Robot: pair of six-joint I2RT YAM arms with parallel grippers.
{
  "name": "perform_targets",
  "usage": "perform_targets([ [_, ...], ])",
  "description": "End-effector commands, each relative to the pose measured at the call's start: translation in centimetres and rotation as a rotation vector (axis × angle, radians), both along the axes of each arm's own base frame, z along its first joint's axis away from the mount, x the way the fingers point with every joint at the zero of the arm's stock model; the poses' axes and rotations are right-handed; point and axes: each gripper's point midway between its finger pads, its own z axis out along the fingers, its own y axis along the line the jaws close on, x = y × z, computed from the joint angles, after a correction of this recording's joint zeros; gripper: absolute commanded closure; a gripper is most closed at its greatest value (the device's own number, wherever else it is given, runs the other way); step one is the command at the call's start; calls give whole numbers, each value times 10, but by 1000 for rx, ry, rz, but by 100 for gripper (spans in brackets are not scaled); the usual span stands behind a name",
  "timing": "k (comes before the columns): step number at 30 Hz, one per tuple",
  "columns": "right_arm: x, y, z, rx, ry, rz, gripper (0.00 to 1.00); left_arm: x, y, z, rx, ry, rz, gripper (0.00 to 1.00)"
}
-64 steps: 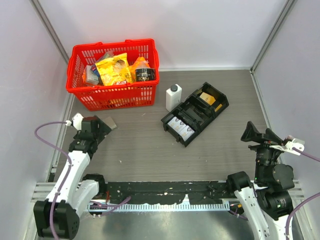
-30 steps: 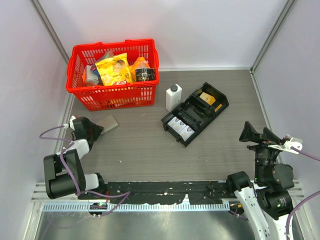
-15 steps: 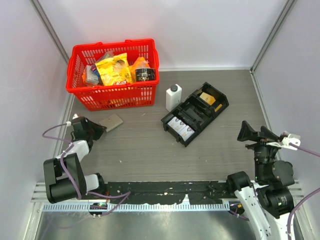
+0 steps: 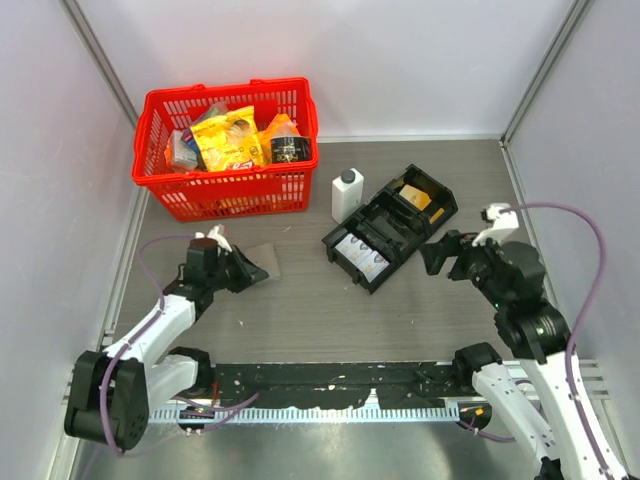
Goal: Take the credit cards out of the card holder
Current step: Move the card holder to the center of the board.
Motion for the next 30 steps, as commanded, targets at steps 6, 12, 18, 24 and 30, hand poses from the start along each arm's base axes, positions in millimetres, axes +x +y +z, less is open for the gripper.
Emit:
perform_targets([
  [6, -11, 57, -38, 98, 200, 299, 18, -73, -72, -3, -61, 88, -365, 90],
  [12, -14, 64, -43, 105, 215, 322, 18, -55, -48, -6, 103, 61, -206, 34],
  [18, -17, 61, -40, 101, 196, 311, 18, 4, -4, 20, 426, -53, -38, 18],
  [24, -19, 61, -37, 104, 173, 312, 18, 56, 17, 17, 682, -50, 6, 15],
  [30, -21, 61, -36, 104, 163, 323, 18, 95, 12, 1, 813, -48, -69, 11],
])
